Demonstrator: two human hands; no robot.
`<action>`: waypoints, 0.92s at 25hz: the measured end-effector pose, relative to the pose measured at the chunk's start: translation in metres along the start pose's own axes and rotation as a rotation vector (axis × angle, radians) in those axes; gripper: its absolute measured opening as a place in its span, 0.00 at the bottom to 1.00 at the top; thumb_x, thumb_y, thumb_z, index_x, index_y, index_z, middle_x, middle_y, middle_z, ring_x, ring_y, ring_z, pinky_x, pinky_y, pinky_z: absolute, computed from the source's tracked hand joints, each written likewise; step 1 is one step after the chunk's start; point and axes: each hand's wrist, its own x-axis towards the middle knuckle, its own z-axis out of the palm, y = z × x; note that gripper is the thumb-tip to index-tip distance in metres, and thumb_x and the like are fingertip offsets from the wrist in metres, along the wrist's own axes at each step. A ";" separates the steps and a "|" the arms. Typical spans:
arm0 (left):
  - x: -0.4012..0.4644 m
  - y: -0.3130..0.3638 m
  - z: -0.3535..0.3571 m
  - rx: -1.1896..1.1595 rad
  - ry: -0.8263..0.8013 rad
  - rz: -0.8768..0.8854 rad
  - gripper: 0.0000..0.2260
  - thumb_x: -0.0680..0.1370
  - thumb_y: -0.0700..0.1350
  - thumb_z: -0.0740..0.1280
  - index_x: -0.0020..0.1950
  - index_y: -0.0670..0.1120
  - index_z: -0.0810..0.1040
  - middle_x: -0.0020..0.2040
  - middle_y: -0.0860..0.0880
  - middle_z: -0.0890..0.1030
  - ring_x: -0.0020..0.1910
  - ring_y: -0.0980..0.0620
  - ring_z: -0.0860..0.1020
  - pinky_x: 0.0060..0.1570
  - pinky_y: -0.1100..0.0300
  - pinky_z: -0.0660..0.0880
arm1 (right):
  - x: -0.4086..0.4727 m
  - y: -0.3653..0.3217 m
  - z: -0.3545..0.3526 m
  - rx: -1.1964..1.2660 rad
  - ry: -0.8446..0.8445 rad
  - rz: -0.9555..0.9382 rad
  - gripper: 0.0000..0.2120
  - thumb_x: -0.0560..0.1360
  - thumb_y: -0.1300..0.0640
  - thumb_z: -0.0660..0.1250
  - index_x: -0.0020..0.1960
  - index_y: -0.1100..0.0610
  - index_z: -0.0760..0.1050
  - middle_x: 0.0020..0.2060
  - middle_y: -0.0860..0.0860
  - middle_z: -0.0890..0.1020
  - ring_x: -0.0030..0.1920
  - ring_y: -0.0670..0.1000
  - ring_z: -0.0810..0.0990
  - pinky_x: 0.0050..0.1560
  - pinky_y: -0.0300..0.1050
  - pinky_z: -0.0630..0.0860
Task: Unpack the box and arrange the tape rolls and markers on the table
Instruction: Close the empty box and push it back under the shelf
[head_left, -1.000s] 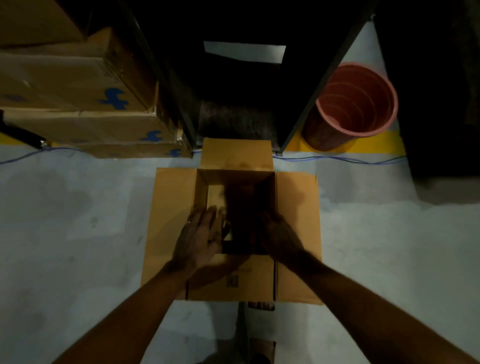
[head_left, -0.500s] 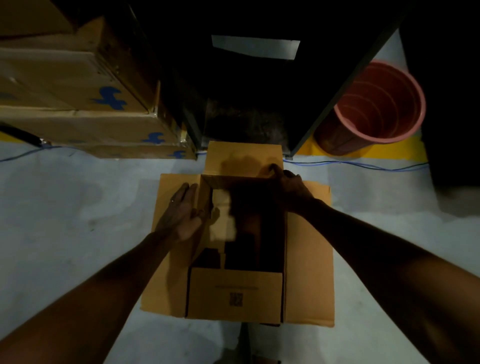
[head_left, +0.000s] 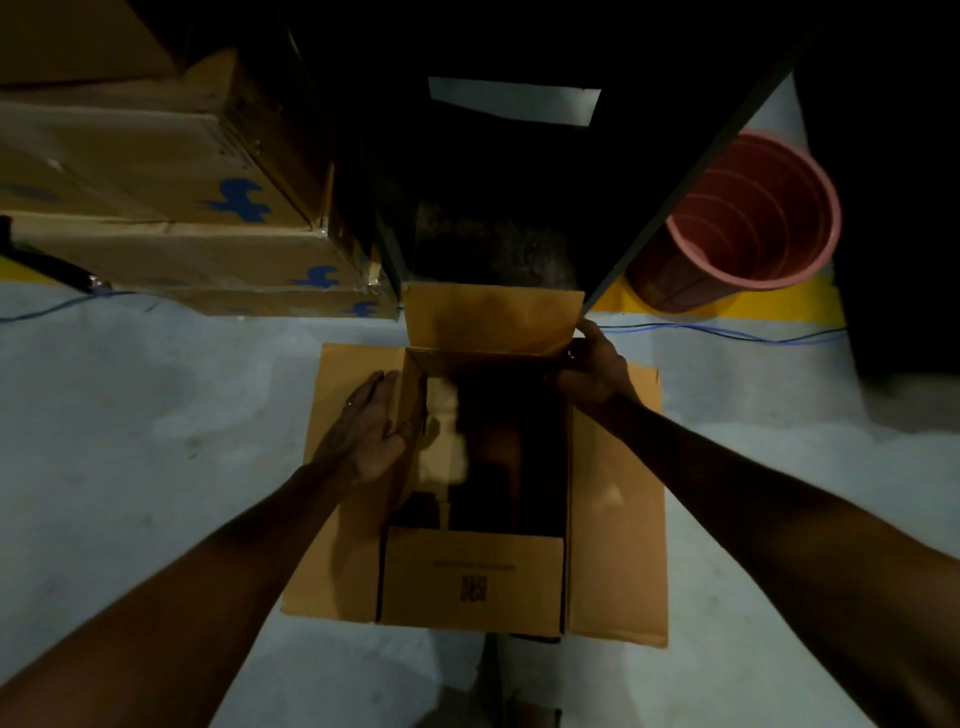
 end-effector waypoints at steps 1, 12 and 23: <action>-0.004 -0.003 -0.001 -0.002 0.010 -0.003 0.34 0.79 0.47 0.64 0.80 0.52 0.49 0.80 0.49 0.50 0.78 0.44 0.52 0.73 0.43 0.62 | -0.006 0.003 -0.001 0.010 0.012 -0.020 0.35 0.69 0.60 0.73 0.72 0.48 0.65 0.54 0.49 0.82 0.54 0.50 0.81 0.54 0.48 0.79; -0.076 -0.079 -0.004 0.030 0.057 -0.061 0.34 0.80 0.44 0.63 0.80 0.47 0.47 0.80 0.42 0.47 0.78 0.39 0.49 0.74 0.43 0.60 | -0.075 0.045 0.013 -0.928 -0.314 -0.303 0.44 0.70 0.41 0.67 0.78 0.62 0.56 0.77 0.61 0.57 0.77 0.64 0.53 0.77 0.60 0.54; -0.121 -0.105 0.017 -0.119 -0.041 -0.071 0.46 0.69 0.61 0.60 0.80 0.46 0.41 0.80 0.44 0.50 0.79 0.42 0.51 0.75 0.46 0.57 | -0.090 0.044 0.049 -0.981 -0.280 -0.010 0.43 0.77 0.50 0.67 0.80 0.51 0.42 0.79 0.50 0.39 0.78 0.59 0.35 0.77 0.62 0.46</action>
